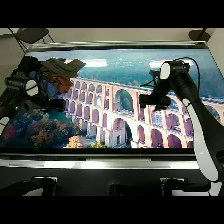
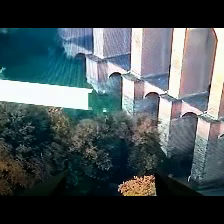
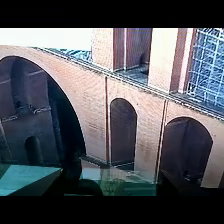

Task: Fold the shirts.

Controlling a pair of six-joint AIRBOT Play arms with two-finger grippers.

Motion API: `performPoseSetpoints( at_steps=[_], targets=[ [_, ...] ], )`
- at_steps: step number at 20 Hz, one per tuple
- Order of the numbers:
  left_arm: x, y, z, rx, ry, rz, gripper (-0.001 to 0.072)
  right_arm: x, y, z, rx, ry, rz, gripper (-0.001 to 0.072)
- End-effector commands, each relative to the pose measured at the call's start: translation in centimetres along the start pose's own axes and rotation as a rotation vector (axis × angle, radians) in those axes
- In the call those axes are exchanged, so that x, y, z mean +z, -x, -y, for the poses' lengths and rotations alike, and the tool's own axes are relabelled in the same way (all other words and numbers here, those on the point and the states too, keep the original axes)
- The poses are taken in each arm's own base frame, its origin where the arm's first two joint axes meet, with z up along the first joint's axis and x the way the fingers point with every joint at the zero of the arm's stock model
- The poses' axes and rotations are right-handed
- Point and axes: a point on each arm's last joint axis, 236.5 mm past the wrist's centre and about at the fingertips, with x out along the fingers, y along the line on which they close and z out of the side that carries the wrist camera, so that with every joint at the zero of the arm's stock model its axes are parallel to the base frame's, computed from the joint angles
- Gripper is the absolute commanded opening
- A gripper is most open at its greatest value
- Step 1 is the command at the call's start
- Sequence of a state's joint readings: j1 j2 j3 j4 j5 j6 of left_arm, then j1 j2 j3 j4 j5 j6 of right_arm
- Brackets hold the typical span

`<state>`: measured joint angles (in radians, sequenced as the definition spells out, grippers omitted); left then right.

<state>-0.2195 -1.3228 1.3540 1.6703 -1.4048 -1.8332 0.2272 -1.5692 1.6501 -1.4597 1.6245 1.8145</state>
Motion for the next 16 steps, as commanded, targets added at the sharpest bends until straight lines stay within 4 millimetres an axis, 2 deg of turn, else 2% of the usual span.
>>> performPoseSetpoints(
  at_steps=[1,16],
  targets=[
    [-0.01,0.02,-0.01,0.0,0.0,0.0,0.0642,0.0,-0.01,-0.02,0.0,0.0,0.0,0.0673],
    [0.17,-0.01,0.05,-0.002,-0.001,0.008,0.0642,0.0,-0.01,-0.04,0.0,0.0,0.0,0.0673]
  ],
)
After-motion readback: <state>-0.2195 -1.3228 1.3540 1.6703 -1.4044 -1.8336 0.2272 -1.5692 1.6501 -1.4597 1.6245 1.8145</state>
